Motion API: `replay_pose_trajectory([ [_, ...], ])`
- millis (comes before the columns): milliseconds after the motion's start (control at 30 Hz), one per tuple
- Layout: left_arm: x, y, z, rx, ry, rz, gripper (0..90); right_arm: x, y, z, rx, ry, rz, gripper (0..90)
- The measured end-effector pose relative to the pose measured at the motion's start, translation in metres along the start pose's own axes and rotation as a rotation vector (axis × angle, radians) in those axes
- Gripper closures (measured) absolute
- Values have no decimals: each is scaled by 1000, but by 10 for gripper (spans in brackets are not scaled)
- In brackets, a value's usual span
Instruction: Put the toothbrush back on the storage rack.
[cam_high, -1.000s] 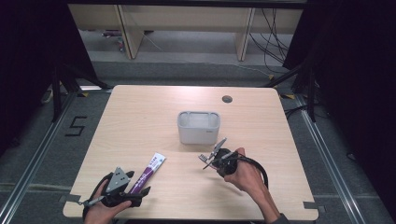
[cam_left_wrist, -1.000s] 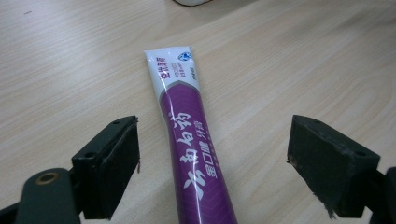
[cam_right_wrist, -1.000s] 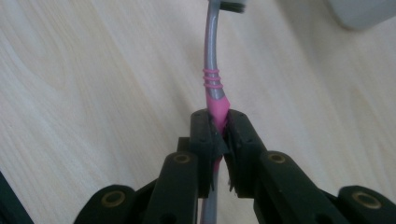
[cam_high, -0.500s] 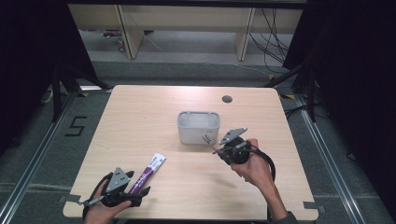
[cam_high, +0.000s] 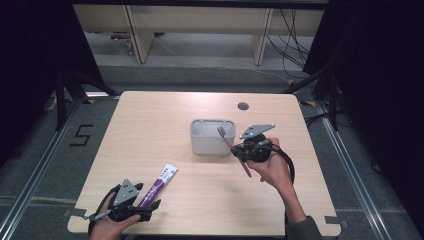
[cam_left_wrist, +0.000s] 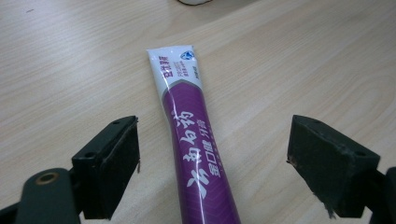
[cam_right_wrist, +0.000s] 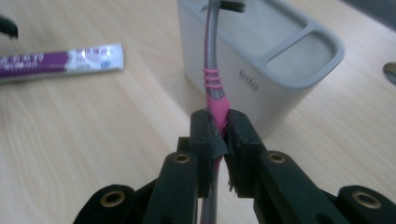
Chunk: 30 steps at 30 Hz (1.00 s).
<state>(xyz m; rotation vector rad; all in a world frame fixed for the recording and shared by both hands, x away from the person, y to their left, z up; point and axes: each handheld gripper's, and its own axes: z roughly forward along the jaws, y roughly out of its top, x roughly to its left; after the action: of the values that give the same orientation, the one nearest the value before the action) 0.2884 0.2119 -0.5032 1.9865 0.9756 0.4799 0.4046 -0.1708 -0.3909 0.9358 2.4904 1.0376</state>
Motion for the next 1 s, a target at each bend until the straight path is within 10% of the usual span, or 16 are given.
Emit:
replay_pose_trajectory([
  [1000, 0, 0, 0, -2, -2, -3, 164, -31, 46, -3, -254, 27, 113, 823],
])
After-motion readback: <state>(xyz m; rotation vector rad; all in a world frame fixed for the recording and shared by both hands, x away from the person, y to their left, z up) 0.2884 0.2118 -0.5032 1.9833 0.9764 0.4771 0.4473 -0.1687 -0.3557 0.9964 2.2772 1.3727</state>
